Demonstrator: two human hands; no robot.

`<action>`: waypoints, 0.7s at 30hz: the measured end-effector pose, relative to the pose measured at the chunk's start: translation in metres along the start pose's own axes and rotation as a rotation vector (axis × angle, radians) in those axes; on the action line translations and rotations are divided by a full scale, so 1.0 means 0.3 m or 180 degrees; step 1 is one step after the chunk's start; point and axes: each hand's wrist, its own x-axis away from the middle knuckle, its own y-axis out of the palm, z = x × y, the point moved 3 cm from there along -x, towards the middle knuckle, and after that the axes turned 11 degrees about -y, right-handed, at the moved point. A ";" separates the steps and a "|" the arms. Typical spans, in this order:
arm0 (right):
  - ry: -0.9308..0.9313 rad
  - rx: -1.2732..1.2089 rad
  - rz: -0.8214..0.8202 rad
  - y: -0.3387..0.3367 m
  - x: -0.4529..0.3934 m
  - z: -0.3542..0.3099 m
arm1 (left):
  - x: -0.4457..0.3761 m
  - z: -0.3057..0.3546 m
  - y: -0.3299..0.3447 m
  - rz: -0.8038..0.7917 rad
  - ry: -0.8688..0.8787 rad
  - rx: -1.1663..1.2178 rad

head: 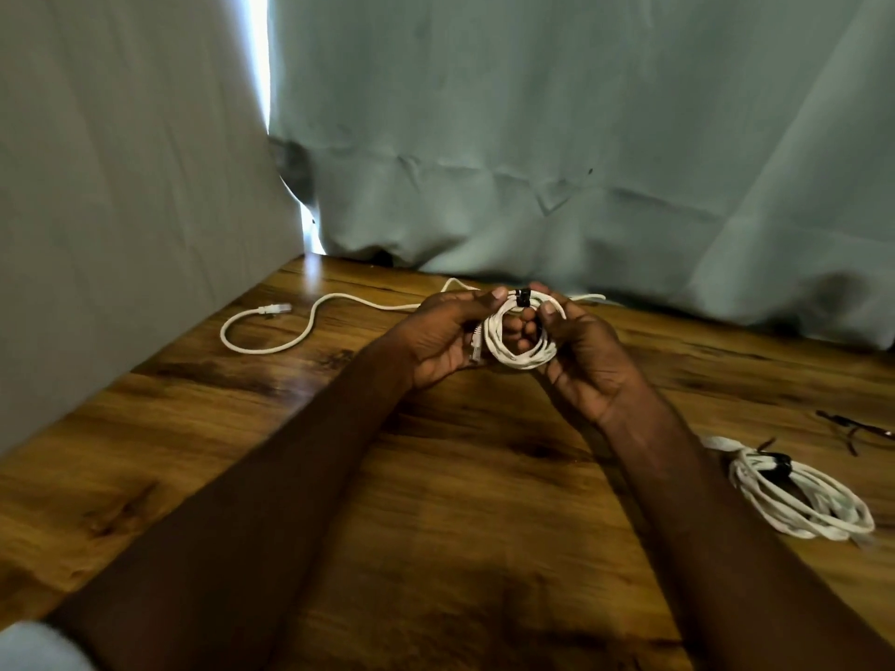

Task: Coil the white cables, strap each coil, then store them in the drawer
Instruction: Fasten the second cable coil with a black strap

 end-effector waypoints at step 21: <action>-0.0187 -0.0699 -0.0308 0.006 -0.017 0.020 | -0.021 0.034 -0.009 0.0189 0.0516 0.0415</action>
